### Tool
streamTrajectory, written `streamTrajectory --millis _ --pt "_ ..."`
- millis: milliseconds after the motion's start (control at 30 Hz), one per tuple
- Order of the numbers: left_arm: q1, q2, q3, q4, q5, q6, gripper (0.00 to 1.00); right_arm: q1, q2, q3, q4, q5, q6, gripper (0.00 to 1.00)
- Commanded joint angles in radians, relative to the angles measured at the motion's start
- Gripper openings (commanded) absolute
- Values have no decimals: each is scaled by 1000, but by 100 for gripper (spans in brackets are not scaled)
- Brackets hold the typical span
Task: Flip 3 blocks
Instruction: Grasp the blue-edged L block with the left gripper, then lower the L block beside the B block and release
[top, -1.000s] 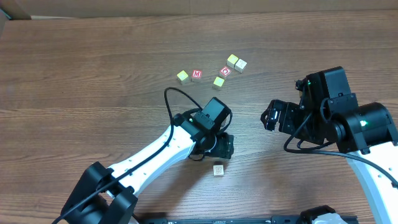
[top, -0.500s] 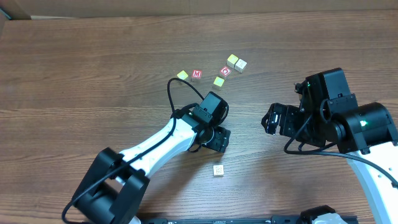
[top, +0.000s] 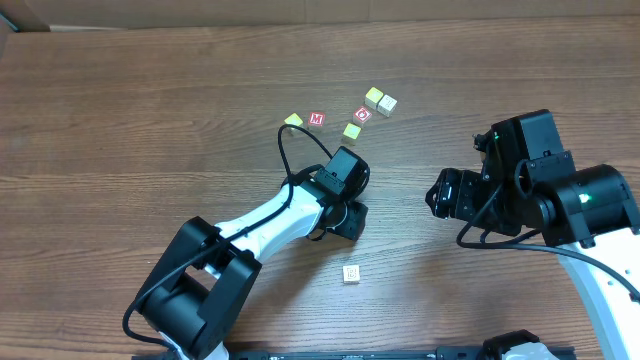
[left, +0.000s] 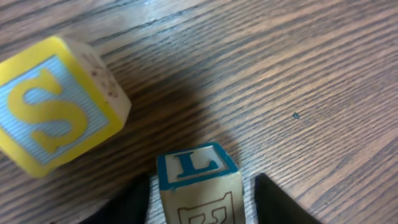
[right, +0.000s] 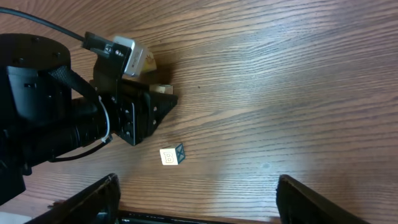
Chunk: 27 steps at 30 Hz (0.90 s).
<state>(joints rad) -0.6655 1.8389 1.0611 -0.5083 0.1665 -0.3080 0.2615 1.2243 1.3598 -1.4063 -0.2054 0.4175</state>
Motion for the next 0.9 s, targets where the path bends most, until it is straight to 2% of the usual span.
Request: streamTrajectory --millis 0,33,67,133,300,367,500,700,867 --pt "5 29 15 0 18 16 27 -4 1 21 5 2 -2 79" --pt "5 29 17 0 18 16 19 -4 1 21 5 2 -2 78" --pt "5 29 19 0 17 12 17 -4 1 21 5 2 -2 78" --pt "5 29 22 -3 17 -5 21 -4 1 21 5 2 -2 78" --pt "5 29 42 -34 16 -22 21 -4 1 21 5 2 -2 79" --pt "6 29 68 -79 13 -37 17 -4 1 21 5 2 -2 79" --pt "13 28 188 -277 -52 -115 7 -4 1 21 6 2 -2 79" --pt "34 16 401 -643 -162 -213 4 -4 1 21 4 2 -3 79" --pt "34 -61 394 -784 -266 -329 5 -4 1 21 -6 2 -3 79"
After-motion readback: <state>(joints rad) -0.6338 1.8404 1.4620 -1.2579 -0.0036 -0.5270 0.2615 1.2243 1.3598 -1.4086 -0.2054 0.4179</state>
